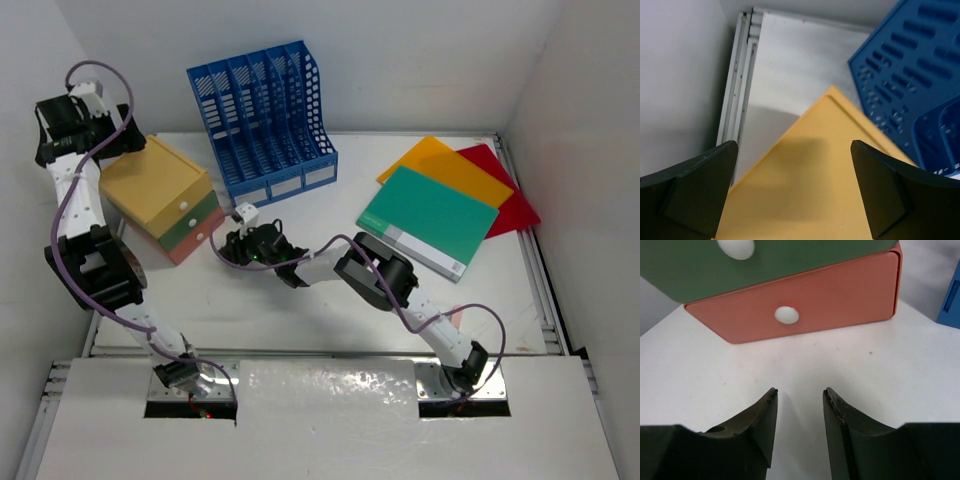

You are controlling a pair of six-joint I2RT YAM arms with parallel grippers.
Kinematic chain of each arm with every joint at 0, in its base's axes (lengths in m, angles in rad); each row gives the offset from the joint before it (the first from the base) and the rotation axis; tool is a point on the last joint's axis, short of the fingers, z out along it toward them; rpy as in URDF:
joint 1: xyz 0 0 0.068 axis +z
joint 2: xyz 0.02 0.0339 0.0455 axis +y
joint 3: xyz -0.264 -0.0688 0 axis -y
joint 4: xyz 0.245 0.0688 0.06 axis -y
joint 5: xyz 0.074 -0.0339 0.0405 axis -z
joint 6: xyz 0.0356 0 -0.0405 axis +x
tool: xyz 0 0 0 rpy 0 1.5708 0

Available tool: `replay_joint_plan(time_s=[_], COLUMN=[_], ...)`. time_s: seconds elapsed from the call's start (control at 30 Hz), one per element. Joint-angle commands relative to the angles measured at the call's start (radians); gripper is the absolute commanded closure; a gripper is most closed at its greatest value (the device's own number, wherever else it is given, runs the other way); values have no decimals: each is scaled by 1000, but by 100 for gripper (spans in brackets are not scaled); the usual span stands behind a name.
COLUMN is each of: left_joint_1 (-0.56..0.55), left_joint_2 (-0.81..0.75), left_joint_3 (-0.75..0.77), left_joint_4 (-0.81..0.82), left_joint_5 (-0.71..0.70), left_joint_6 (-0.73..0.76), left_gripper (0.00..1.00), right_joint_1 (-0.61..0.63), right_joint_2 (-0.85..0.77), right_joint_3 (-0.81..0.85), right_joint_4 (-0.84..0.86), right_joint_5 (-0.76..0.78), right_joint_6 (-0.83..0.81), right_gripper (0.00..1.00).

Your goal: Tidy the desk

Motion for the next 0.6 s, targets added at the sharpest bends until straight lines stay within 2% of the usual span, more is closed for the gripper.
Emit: replay_joint_plan(time_s=[0.0, 0.1, 0.27, 0.4, 0.57], left_joint_1=[57, 61, 64, 59, 44], left_joint_2=[17, 34, 141, 149, 137], left_joint_3=[75, 117, 196, 93, 29], left_joint_4=[23, 25, -87, -63, -58], left_joint_5=[70, 81, 49, 66, 72], left_joint_6=[-119, -129, -91, -72, -28], left_gripper=[4, 3, 3, 3, 6], right_joint_1=[4, 4, 4, 5, 2], right_joint_2=[-97, -102, -72, -9, 45], right_joint_3=[-15, -11, 56, 160, 229], right_joint_4=[61, 38, -7, -25, -83], right_joint_5=[-33, -52, -47, -41, -12], right_joint_6=[-11, -22, -16, 15, -29], right_gripper=[60, 60, 59, 59, 59])
